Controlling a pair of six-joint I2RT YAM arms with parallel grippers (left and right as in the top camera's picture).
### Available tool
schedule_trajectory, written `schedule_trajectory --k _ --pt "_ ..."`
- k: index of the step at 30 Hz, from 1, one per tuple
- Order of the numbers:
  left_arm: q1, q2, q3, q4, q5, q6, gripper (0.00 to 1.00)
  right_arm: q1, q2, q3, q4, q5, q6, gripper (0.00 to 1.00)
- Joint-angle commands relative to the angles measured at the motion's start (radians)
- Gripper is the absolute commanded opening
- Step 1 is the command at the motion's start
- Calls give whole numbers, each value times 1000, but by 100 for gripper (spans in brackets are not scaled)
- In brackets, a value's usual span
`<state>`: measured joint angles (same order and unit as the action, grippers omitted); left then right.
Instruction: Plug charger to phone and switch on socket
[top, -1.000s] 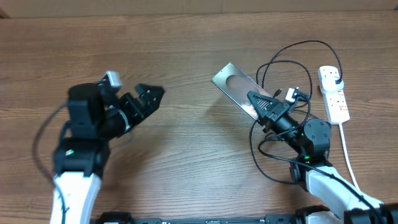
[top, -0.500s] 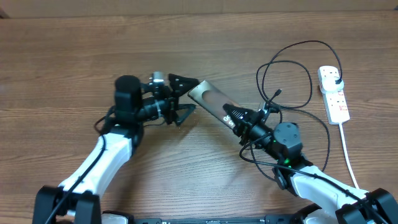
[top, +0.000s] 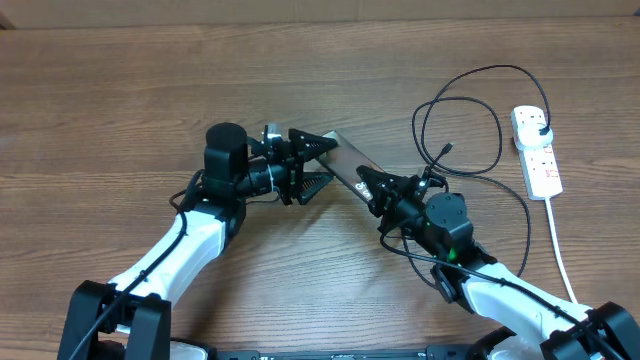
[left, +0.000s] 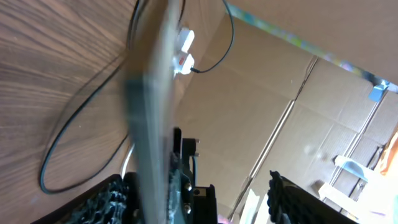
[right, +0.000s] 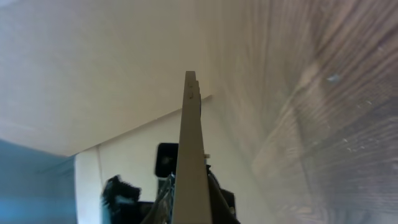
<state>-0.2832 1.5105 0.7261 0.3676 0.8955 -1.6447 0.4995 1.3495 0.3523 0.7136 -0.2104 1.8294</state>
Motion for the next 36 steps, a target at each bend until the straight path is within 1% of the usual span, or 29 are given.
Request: schedule_trajectory --k 1,4,6,10,14,17,21,29,36 --pt "-20 6 4 6 -29 -28 71 31 -12 62 -17 22 -40 4" --pt "-28 6 4 5 -33 -28 63 41 -12 69 -16 42 -134 4" --pt "-32 6 4 5 -35 -27 59 43 -12 70 -16 44 -132 4" --pt "-32 6 4 4 -56 -27 54 44 -12 71 -11 19 -132 4" --pt "-32 6 4 3 -88 -9 53 45 -12 71 -8 -48 -132 4" --pt "-32 6 4 3 -108 5 53 45 -12 71 3 -62 -132 4" --pt "-32 6 4 3 -114 8 51 46 -12 71 24 -80 -120 4" --pt "-36 6 4 3 -117 8 34 63 -12 71 23 -79 -101 4" --pt "-66 6 4 4 -117 8 24 63 -12 71 2 -75 -98 4"
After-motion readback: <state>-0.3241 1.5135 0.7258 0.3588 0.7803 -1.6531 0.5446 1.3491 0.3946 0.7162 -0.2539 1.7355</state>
